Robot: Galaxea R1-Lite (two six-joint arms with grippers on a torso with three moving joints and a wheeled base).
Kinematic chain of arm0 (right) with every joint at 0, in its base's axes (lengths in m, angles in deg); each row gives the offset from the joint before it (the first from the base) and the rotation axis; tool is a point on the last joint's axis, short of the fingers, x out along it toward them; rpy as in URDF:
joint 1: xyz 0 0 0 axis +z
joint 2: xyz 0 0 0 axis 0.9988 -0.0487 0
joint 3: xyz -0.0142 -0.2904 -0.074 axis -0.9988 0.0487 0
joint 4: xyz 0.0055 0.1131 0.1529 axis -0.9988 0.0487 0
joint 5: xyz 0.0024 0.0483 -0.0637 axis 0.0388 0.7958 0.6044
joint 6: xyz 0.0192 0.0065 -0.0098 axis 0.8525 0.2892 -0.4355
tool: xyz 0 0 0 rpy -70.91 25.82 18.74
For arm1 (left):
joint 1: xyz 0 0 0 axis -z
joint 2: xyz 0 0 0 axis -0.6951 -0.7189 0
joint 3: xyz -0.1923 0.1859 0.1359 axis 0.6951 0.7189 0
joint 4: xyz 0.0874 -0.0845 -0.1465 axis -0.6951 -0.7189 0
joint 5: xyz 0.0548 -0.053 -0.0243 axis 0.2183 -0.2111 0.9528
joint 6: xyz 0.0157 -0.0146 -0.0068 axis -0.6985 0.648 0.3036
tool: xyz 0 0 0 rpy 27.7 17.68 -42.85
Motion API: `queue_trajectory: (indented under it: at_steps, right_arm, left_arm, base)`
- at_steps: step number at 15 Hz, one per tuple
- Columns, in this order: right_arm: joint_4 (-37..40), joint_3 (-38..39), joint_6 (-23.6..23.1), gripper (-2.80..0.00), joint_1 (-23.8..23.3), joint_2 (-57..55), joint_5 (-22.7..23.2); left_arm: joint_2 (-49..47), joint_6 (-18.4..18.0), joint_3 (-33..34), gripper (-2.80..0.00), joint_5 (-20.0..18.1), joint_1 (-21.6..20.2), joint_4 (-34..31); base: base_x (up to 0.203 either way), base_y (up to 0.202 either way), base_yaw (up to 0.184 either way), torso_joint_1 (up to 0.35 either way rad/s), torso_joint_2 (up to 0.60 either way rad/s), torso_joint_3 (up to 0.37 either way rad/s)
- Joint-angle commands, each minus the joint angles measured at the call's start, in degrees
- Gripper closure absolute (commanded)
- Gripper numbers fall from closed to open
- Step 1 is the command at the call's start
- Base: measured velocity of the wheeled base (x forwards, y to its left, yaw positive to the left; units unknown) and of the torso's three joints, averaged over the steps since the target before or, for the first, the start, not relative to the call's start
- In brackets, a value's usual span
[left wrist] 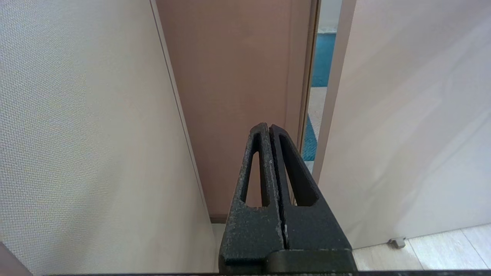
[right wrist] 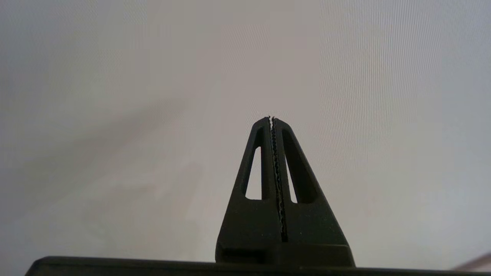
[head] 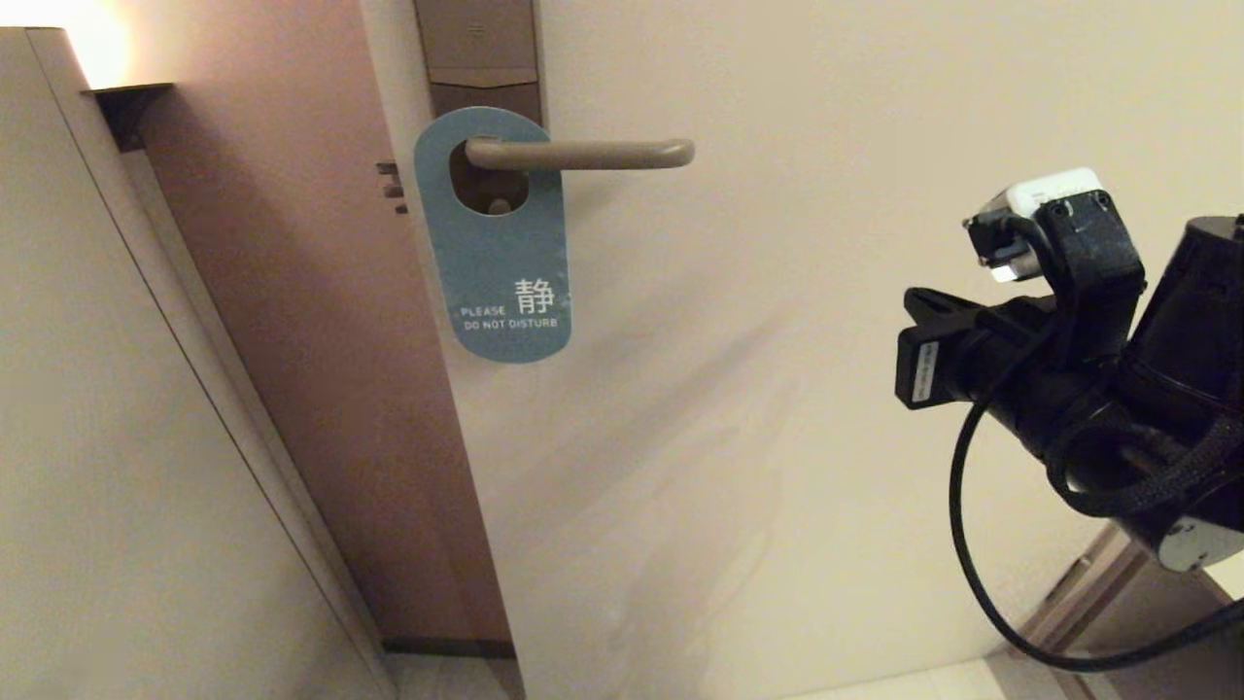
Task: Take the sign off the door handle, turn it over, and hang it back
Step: Take down the sign
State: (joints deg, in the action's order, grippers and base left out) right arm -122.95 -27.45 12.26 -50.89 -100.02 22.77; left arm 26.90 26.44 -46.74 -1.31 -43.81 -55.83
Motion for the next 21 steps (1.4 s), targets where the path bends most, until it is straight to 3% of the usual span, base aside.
queue_trajectory:
  at_steps: [1, 6, 10, 16, 21]
  right_arm:
    - [-0.18, 2.63, -0.12, 0.0, -1.34, 2.34, 0.83]
    - [-0.25, 9.39, 0.29, 0.0, -12.4, 4.72, 11.32]
    - [-0.43, 13.66, 0.94, 0.0, -18.55, 5.96, 16.82]
    - [-0.41, 15.73, 1.2, 0.0, -21.94, 7.12, 20.25]
    - [-0.5, 22.41, 1.33, 0.0, -22.44, 10.24, 21.67]
  left_arm:
    - [-0.04, 0.02, 0.0, 0.0, 0.01, 0.04, 0.02]
    - [-0.04, -0.04, 0.0, 0.0, 0.01, 0.04, 0.05]
    - [-0.04, 0.01, 0.0, 0.0, 0.01, 0.04, 0.06]
    - [-0.04, -0.03, 0.0, 0.0, 0.01, 0.03, -0.01]
    - [-0.04, -0.05, 0.0, 0.0, 0.01, 0.04, -0.01]
  base:
    - [0.0, 0.0, 0.0, 0.0, 0.0, 0.0]
    - [0.0, 0.0, 0.0, 0.0, 0.0, 0.0]
    - [0.0, 0.0, 0.0, 0.0, 0.0, 0.0]
    - [0.0, 0.0, 0.0, 0.0, 0.0, 0.0]
    - [0.0, 0.0, 0.0, 0.0, 0.0, 0.0]
